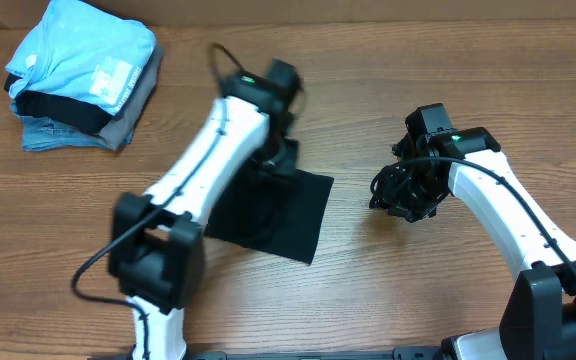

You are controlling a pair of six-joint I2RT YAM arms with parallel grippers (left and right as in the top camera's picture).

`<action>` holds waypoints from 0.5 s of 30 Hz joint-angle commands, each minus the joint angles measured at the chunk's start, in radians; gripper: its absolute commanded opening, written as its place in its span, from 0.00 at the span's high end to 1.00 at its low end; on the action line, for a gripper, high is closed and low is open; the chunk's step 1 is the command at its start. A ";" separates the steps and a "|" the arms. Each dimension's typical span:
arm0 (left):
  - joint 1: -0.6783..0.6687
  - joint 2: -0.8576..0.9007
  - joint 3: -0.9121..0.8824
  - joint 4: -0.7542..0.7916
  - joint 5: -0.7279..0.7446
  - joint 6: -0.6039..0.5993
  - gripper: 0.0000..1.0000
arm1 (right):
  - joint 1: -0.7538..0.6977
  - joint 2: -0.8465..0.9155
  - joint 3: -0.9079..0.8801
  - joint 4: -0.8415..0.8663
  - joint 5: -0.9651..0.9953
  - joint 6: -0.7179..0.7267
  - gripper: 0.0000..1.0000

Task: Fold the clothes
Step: 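Fold the polo in half with the left gripper and release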

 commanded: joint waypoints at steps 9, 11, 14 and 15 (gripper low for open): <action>-0.071 0.077 0.145 -0.095 -0.060 -0.068 0.00 | 0.001 -0.027 0.024 0.028 -0.081 -0.099 0.52; -0.047 0.077 0.230 -0.172 -0.092 -0.067 0.00 | 0.003 -0.027 0.024 0.058 -0.180 -0.133 0.47; 0.003 0.077 0.364 -0.267 -0.100 -0.043 0.00 | 0.031 -0.026 0.023 0.116 -0.249 -0.127 0.37; 0.025 0.077 0.410 -0.293 -0.100 -0.030 0.00 | 0.049 -0.024 0.019 0.136 -0.251 -0.112 0.34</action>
